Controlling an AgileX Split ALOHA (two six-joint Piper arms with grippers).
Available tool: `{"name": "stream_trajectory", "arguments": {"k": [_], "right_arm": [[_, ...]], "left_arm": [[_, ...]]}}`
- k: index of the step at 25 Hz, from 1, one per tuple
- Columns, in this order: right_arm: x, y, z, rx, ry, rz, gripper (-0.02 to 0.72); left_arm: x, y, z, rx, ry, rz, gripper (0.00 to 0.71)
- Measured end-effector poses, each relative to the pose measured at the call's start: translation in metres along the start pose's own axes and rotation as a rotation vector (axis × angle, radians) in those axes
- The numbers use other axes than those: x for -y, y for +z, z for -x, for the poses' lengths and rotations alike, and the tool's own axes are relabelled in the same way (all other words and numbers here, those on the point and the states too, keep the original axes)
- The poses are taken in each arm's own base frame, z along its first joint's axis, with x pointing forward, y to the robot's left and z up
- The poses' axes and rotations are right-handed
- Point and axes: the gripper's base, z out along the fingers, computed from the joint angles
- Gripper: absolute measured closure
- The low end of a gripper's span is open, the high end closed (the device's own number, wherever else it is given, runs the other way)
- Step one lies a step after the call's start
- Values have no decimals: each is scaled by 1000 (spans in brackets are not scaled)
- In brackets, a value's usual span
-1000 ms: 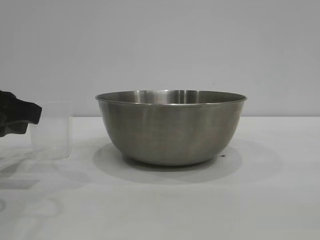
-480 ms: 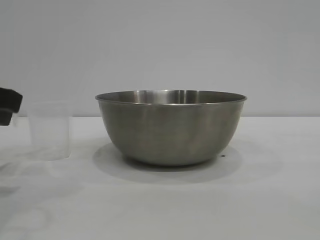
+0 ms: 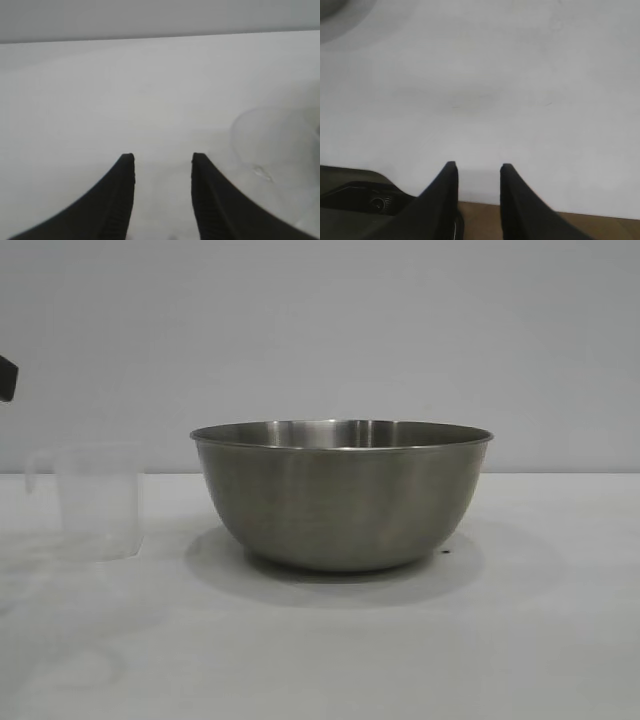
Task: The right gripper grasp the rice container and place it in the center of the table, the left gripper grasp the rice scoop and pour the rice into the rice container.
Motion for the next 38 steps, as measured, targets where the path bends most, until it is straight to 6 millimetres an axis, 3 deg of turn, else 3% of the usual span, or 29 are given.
{"name": "stream_trajectory", "arguments": {"k": [5,19,26,38], "right_arm": [[0,0,0,0,0,0,496],[0,0,0,0,0,0,496],[0,0,0,0,0,0,496],[0,0,0,0,0,0,496]], "left_arm": [[-12,6,2,9,20,-12,484],[-71,20,8,34,-3,3,484],[-75,36,18,-3,-29,-77,484],[-83,59,84,-172,38,-59,484]]}}
